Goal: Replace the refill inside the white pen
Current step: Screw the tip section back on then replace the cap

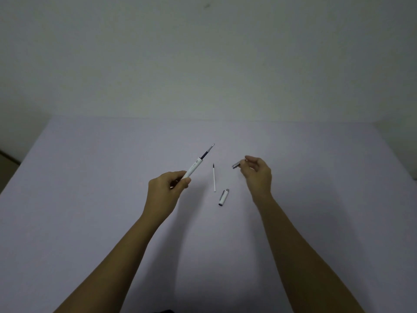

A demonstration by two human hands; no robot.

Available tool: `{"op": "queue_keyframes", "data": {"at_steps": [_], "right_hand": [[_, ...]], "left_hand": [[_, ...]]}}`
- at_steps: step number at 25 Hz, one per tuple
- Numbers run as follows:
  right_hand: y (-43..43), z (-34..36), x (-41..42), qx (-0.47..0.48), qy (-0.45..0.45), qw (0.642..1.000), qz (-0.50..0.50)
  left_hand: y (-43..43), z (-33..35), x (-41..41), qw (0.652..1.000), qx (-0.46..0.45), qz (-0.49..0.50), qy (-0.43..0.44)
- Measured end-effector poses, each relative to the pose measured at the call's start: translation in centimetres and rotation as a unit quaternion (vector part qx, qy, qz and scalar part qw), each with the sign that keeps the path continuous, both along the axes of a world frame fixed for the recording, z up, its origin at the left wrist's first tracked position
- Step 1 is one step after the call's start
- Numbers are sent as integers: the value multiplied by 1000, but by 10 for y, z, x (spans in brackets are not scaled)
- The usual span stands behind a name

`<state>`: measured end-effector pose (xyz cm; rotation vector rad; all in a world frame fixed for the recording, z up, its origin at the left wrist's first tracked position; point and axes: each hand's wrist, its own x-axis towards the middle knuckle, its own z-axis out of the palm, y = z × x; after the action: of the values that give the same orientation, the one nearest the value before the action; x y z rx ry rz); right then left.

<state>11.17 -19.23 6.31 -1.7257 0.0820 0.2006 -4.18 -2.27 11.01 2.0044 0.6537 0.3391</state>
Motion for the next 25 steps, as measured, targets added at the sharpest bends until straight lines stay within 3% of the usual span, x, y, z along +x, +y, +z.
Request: {"op": "queue_keyframes", "data": {"at_steps": [7,25], "right_hand": [[17,62,-6,112,-43,993,18],[18,88,-38,87,-73,989,92]], "left_hand": [[-12,7,-9,999,42,-27,-8],[-16,27,-18,995,94,-37,-22]]}}
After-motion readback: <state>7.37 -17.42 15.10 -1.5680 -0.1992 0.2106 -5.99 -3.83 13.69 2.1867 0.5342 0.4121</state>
